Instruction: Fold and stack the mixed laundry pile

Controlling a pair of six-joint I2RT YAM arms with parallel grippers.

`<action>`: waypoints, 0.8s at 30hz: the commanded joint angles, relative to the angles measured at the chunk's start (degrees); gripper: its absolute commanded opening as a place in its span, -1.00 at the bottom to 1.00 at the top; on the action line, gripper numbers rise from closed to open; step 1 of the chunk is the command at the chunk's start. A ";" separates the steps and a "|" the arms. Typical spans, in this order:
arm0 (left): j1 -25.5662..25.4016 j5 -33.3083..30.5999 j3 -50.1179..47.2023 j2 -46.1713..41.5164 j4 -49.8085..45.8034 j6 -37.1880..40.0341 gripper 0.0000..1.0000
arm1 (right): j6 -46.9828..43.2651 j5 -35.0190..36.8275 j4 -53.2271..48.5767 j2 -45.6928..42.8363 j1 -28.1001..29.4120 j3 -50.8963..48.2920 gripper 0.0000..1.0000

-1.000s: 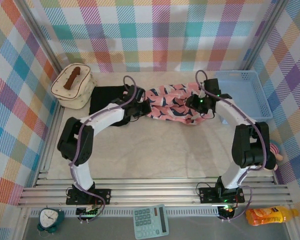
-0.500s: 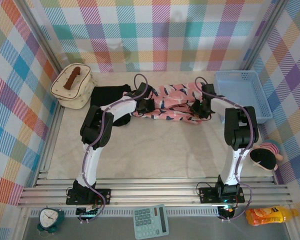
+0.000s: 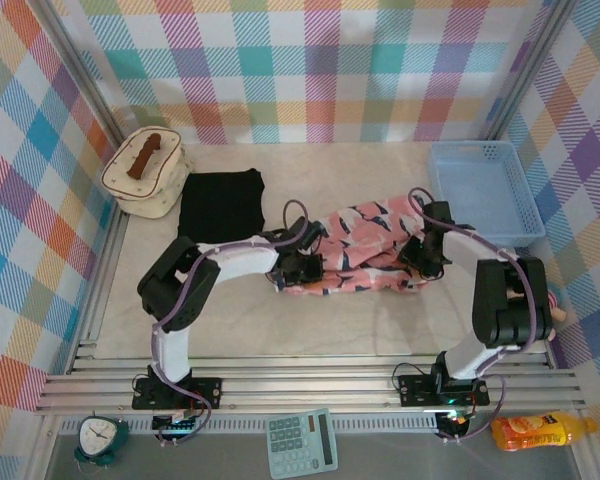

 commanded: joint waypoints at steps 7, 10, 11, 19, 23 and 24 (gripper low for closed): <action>1.01 -16.04 2.61 -16.06 -15.38 0.63 0.50 | -0.76 -2.79 -3.66 -14.95 0.09 3.02 0.40; 3.85 -18.57 1.07 -18.26 -14.08 1.45 0.61 | 1.50 -7.21 -1.72 -12.88 0.12 3.94 0.48; 4.89 -19.02 0.30 -18.53 -13.71 1.80 0.61 | 2.36 -8.49 -0.69 -12.09 0.12 3.55 0.48; 11.54 -19.64 -3.28 -15.88 -8.91 3.01 0.63 | 12.65 -17.13 16.25 -2.81 0.55 -0.39 0.43; 12.79 -20.54 -2.48 -13.90 -6.26 2.73 0.55 | 12.99 -11.82 17.10 -0.66 0.47 1.01 -0.01; 13.02 -20.60 -2.23 -13.24 -5.61 2.68 0.47 | 12.32 -10.48 16.96 -0.49 0.46 1.40 -0.21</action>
